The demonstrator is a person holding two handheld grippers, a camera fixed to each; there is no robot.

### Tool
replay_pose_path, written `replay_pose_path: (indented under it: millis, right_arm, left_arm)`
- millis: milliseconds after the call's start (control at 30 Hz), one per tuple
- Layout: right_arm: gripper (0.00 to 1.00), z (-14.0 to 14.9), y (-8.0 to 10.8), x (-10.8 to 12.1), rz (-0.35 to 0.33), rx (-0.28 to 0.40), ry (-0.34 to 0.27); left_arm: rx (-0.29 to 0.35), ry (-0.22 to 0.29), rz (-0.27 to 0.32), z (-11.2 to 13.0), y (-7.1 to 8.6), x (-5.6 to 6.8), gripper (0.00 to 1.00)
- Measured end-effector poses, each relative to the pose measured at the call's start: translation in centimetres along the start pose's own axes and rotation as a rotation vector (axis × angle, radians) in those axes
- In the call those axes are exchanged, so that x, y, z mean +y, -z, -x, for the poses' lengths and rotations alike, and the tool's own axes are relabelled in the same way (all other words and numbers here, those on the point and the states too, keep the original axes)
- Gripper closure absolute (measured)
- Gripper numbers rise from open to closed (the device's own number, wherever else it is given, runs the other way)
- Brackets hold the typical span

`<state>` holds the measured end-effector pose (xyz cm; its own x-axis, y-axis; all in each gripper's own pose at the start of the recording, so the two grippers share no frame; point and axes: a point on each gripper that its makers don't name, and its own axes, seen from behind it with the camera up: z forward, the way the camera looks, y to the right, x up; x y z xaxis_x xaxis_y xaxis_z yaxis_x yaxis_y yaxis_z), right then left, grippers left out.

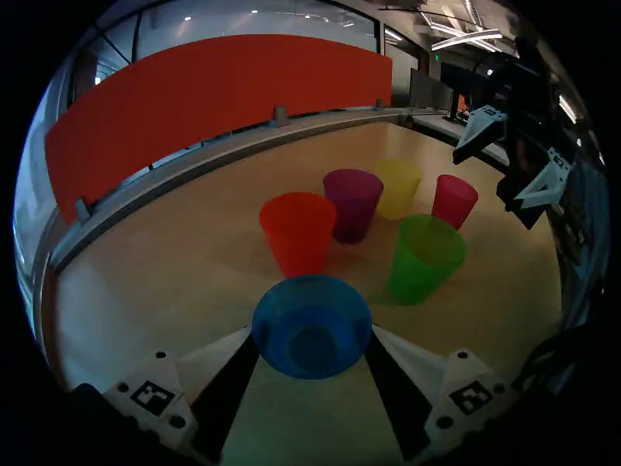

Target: Pour water

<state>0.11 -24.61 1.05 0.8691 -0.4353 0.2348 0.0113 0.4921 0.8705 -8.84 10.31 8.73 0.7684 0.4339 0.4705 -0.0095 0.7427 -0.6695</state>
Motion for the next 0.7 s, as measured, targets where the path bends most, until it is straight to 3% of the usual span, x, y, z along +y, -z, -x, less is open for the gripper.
replay_pose_path:
  millis: [400,700]
  right_arm:
    - [0.00,0.1,-0.8,-0.1,-0.008,-0.002,-0.006]
    - [0.00,0.2,-1.5,-0.1,-0.020,-0.004,-0.020]
  left_arm:
    - [0.020,0.004,-0.012,-0.4,0.6,-0.6,0.14]
    - [0.082,0.009,-0.022,-2.2,2.5,-0.7,0.14]
